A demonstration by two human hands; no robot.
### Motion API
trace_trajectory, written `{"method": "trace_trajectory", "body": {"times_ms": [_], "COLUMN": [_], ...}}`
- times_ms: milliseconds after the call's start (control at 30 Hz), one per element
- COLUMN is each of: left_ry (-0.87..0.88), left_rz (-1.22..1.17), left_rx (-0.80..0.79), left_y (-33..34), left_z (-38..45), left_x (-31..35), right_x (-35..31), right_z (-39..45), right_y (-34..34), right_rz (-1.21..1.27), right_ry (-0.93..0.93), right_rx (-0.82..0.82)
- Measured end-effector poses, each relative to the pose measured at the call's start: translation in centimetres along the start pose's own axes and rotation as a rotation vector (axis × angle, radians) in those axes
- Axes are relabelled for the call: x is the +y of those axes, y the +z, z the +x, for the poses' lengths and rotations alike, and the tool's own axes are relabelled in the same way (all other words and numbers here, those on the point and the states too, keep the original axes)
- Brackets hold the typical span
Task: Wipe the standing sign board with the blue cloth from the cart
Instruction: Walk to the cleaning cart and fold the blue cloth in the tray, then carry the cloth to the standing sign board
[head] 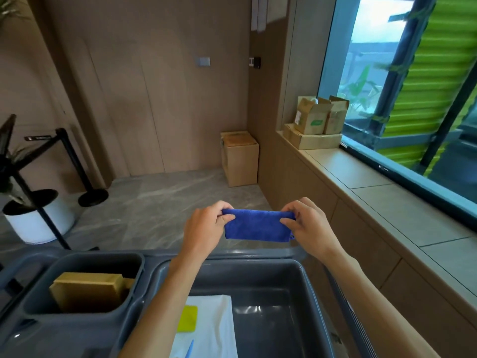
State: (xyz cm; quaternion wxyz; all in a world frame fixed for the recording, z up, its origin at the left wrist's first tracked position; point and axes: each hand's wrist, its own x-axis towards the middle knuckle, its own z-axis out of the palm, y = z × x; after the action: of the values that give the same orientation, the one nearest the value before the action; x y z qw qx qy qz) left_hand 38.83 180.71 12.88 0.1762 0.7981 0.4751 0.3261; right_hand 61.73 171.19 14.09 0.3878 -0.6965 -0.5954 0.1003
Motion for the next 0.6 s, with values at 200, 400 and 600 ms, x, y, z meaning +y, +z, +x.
{"method": "trace_trajectory", "body": {"times_ms": [200, 400, 600], "left_ry": [-0.051, -0.088, -0.192], "left_rz": [-0.006, 0.127, 0.193], "left_rx": [0.011, 0.054, 0.120], "left_y": [-1.1, -2.0, -2.9], "left_z": [-1.3, -3.1, -5.3], "left_x": [0.0, -0.4, -1.5], "right_x": [-0.3, -0.4, -1.0], "right_z": [0.1, 0.4, 1.1], "right_y": [0.4, 2.0, 4.4], "right_rz": [-0.047, -0.051, -0.026], "right_ry": [-0.068, -0.145, -0.168], "right_rx": [-0.039, -0.063, -0.137]}}
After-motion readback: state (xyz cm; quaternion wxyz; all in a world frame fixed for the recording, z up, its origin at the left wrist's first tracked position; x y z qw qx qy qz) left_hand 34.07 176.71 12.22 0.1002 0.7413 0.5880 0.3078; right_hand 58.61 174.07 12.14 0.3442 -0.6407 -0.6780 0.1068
